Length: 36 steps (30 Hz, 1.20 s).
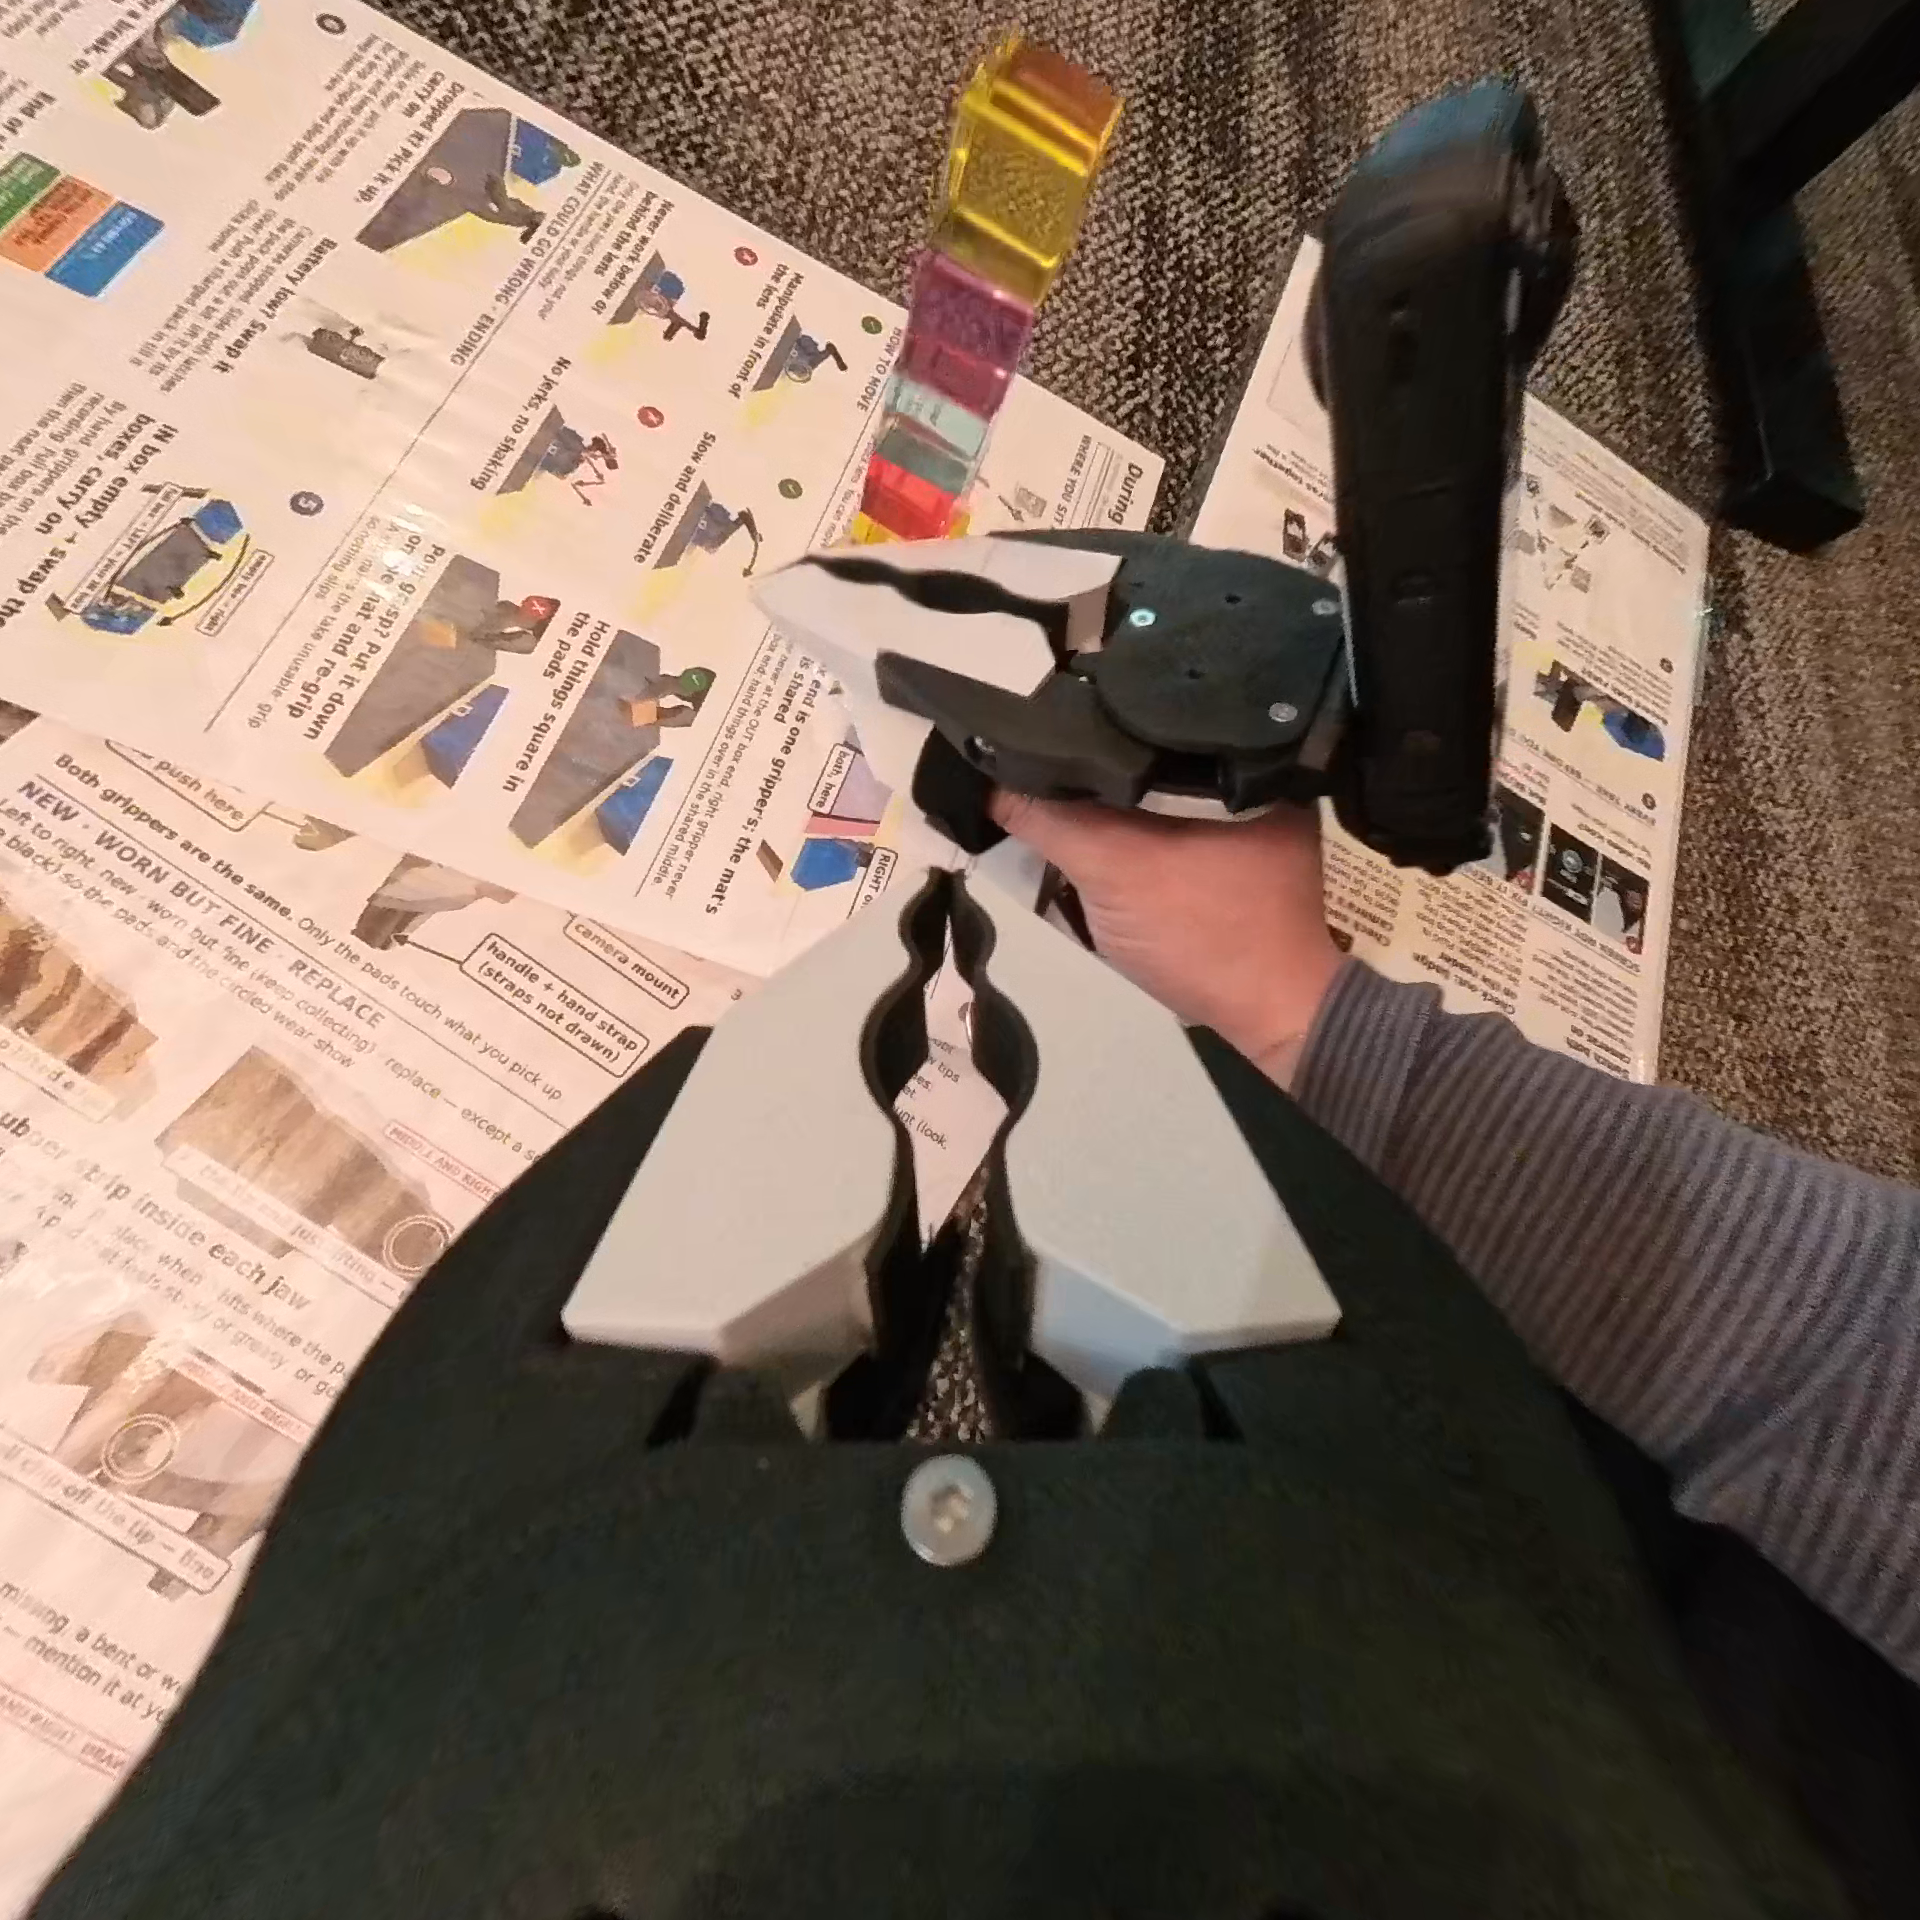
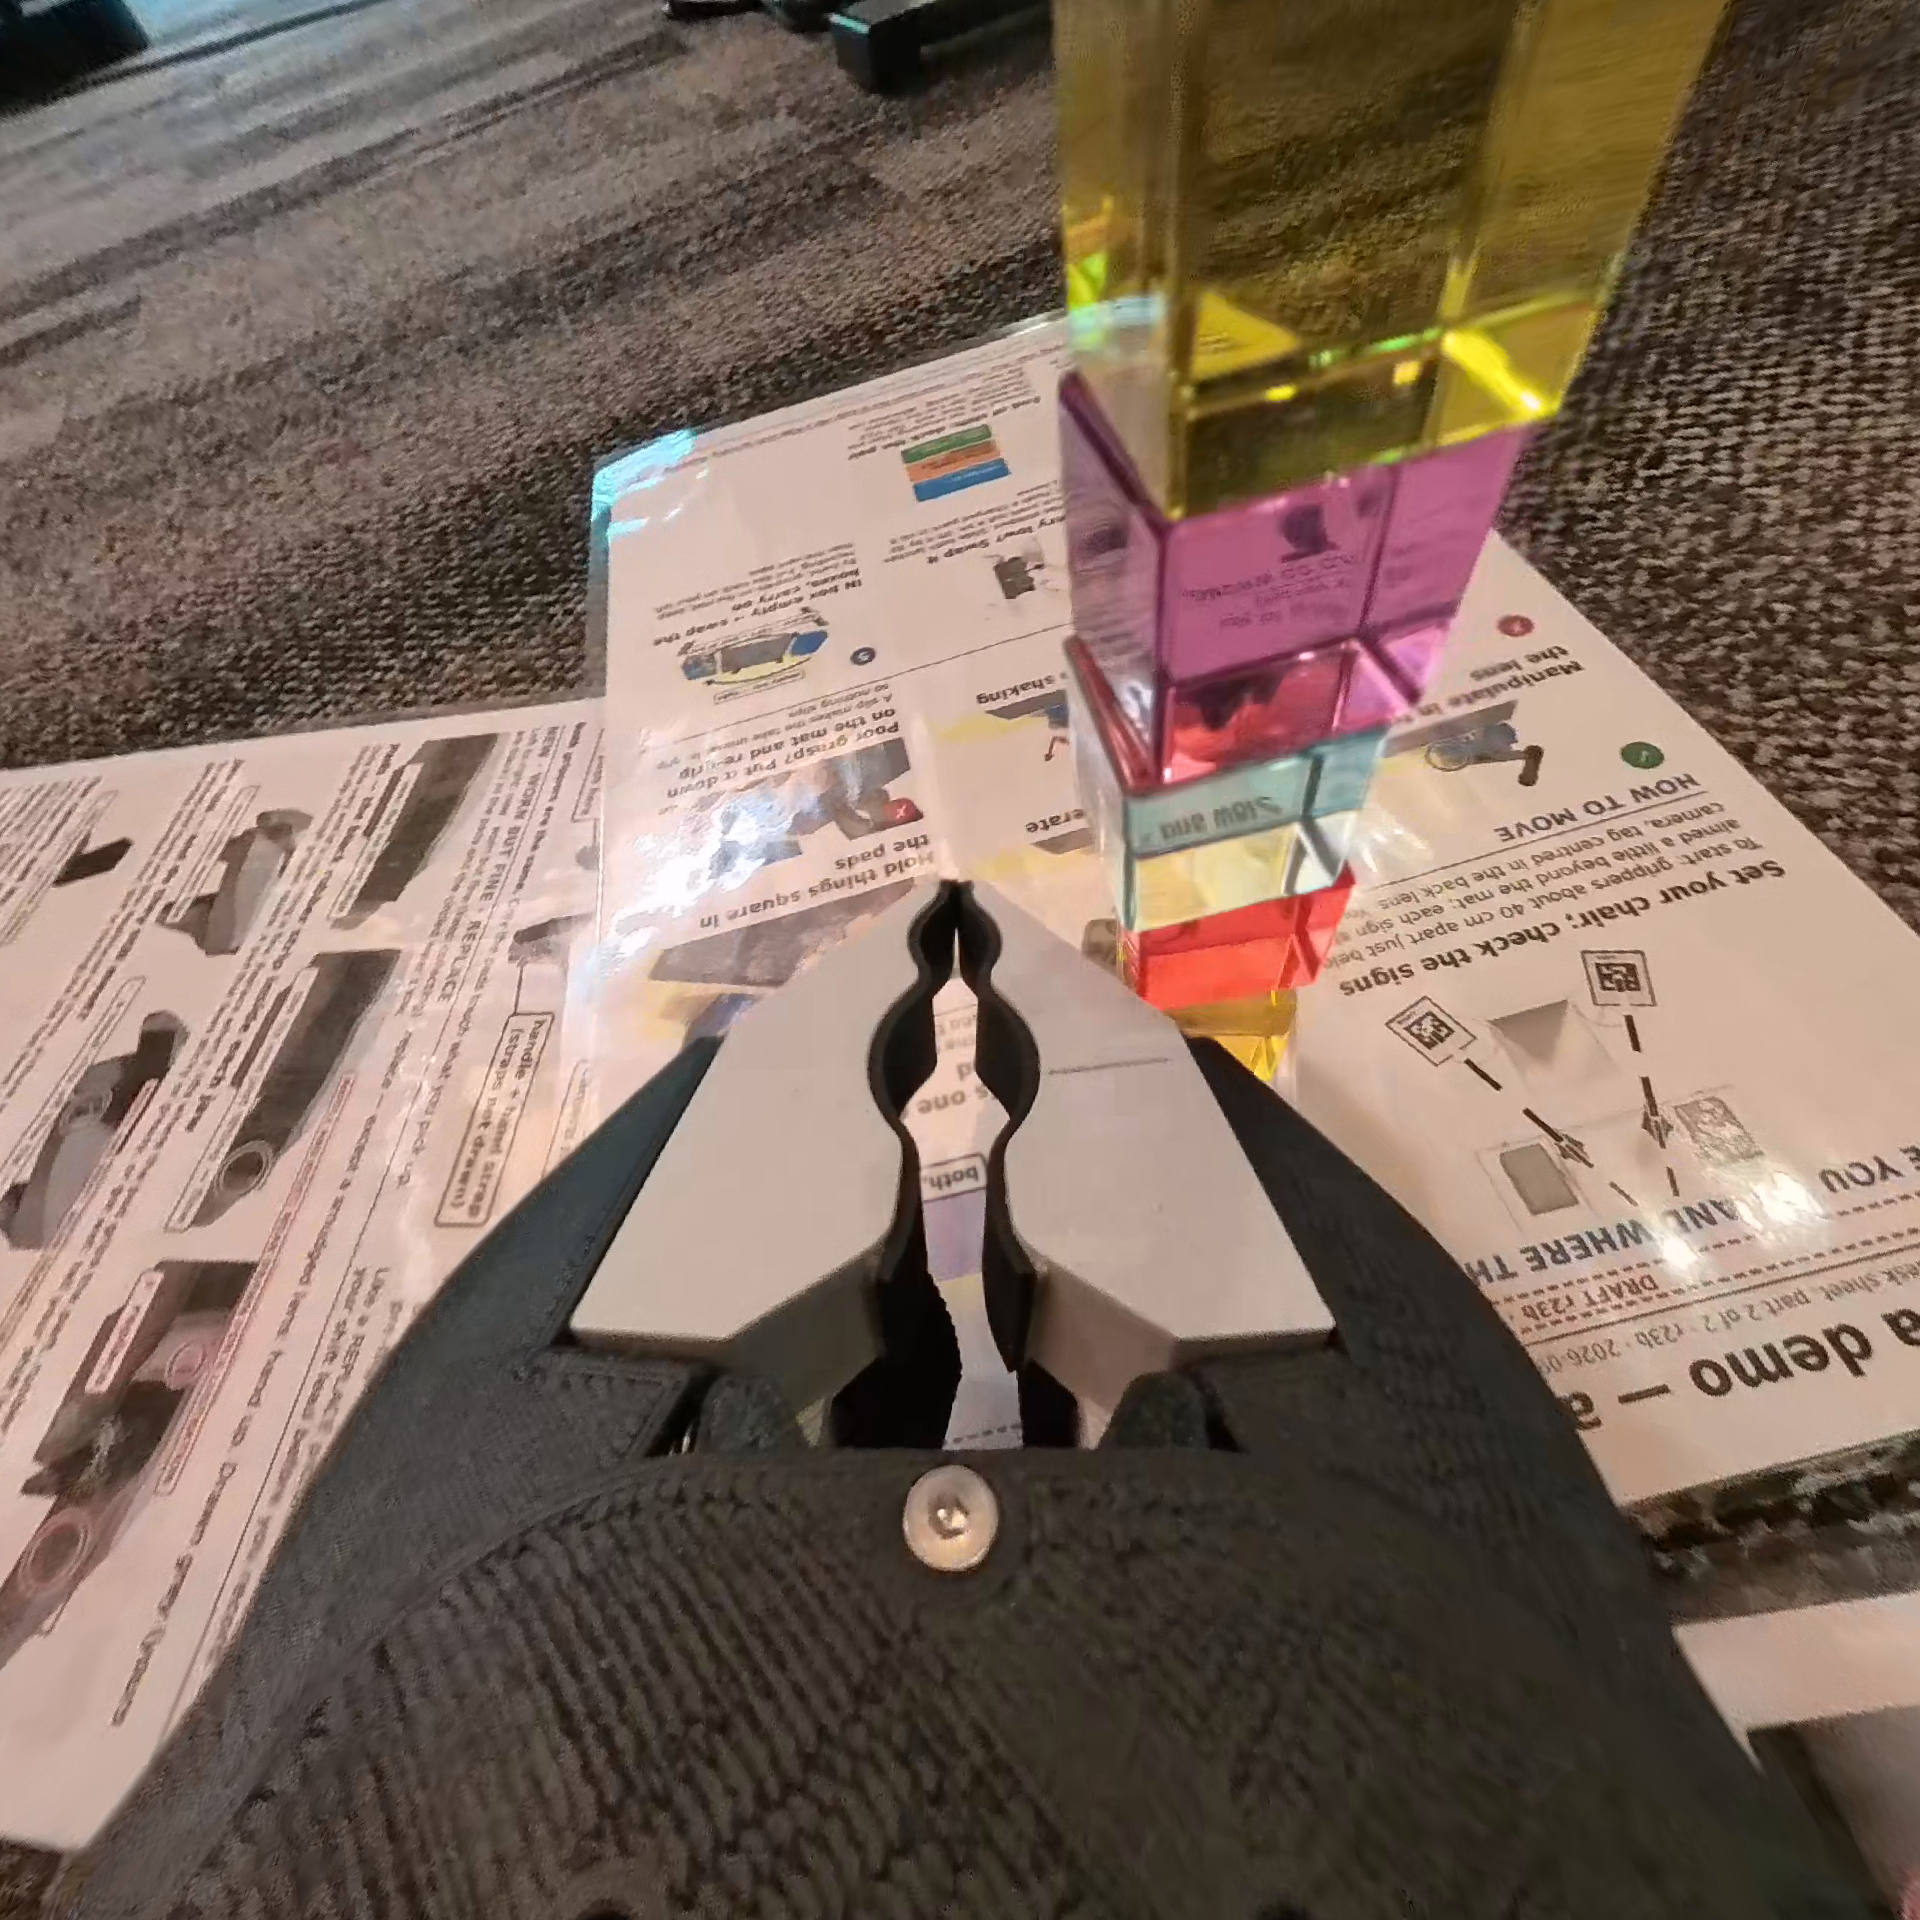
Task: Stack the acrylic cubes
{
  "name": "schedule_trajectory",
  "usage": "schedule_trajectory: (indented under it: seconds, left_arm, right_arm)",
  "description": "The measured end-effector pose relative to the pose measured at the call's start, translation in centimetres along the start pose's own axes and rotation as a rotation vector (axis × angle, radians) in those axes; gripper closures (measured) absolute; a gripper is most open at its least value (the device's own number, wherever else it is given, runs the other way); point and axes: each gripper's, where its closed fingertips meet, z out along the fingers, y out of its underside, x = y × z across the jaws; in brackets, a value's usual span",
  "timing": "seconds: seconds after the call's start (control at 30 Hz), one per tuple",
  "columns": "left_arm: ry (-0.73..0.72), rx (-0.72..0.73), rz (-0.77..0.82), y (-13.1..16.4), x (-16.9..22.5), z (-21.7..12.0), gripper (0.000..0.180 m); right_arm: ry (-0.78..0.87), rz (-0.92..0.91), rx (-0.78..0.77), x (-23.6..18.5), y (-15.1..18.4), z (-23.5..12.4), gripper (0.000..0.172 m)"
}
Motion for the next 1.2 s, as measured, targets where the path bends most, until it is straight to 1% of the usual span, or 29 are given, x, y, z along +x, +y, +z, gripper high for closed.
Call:
schedule_trajectory:
  seconds: [0.4, 0.77, 0.87, 0.97, 1.1, 1.17, 1.2]
  left_arm:
    - [0.009, -0.001, -0.007, 0.0, 0.1, 0.0, 0.18]
    - [0.021, 0.008, -0.017, -0.3, 0.1, 0.0, 0.18]
    - [0.03, 0.019, -0.024, -0.5, 0.2, 0.0, 0.18]
    - [0.044, 0.042, -0.042, -0.8, 0.3, -0.1, 0.18]
    - [0.079, 0.1, -0.072, -1.6, 0.7, -0.6, 0.18]
    - [0.095, 0.131, -0.092, -2.1, 0.8, -0.8, 0.18]
    - [0.101, 0.145, -0.098, -2.3, 0.9, -1.0, 0.18]
  right_arm:
    - [0.096, 0.078, 0.02, 2.7, -0.3, -0.5, 0.172]
    - [0.17, 0.213, 0.053, 5.7, -0.4, -2.4, 0.172]
    - [0.213, 0.241, 0.099, 6.9, -1.5, -4.0, 0.172]
    - [0.249, 0.314, 0.176, 8.4, -3.2, -6.6, 0.172]
    - [0.188, 0.439, 0.283, 8.4, -5.8, -10.8, 0.172]
    - [0.169, 0.419, 0.312, 7.8, -7.6, -13.0, 0.172]
    - [0.168, 0.372, 0.308, 7.4, -8.4, -14.0, 0.172]
